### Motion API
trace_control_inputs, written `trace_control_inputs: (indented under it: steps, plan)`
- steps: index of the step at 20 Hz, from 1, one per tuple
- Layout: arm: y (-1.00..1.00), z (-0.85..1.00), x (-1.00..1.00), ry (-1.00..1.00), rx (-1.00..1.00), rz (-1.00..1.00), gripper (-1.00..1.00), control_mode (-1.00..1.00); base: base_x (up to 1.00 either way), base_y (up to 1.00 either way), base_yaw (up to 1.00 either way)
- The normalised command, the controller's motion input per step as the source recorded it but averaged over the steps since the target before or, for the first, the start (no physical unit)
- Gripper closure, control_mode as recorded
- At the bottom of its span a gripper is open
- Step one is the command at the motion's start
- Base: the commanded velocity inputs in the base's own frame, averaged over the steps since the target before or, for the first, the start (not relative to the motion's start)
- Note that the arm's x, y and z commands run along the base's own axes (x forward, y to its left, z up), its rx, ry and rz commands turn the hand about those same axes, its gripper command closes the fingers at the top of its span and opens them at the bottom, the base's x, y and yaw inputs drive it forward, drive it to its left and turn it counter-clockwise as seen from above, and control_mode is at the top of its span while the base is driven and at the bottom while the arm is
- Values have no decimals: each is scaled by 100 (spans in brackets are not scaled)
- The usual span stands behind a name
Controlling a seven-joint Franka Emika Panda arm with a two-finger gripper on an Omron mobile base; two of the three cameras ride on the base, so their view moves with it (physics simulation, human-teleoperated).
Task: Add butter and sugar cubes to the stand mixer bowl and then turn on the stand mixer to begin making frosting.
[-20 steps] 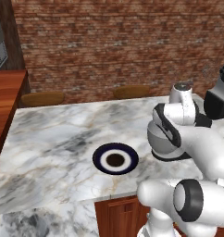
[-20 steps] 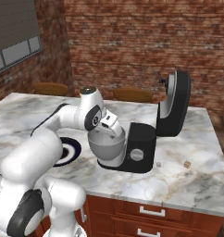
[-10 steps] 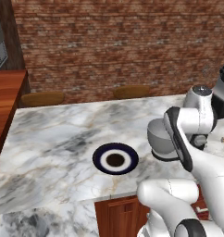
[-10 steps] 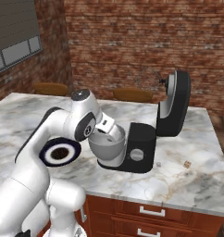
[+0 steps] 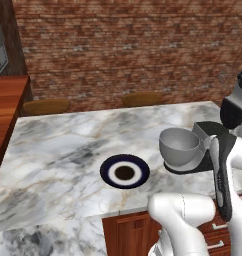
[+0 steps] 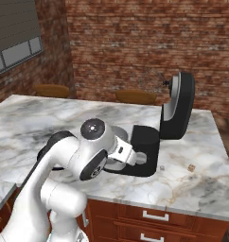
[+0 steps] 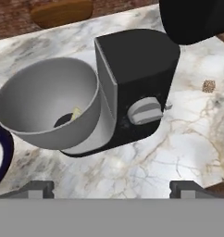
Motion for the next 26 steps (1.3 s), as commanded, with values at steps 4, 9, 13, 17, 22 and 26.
trace_control_inputs:
  steps: [4,9,13,17,22,26]
  plan:
    - [-64,-15,-94,-22,0,5,-100,-100,0,0,0]
    - [-99,-19,-22,-12,1,8,-100,-100,0,0,0]
    - [-100,-8,2,-8,4,12,-100,-100,0,0,0]
    - [-95,-1,20,-6,1,19,-100,-100,0,0,0]
    - [-70,0,45,-7,0,27,-100,-100,0,0,0]
    - [-58,-12,66,-2,0,31,-100,-100,0,0,0]
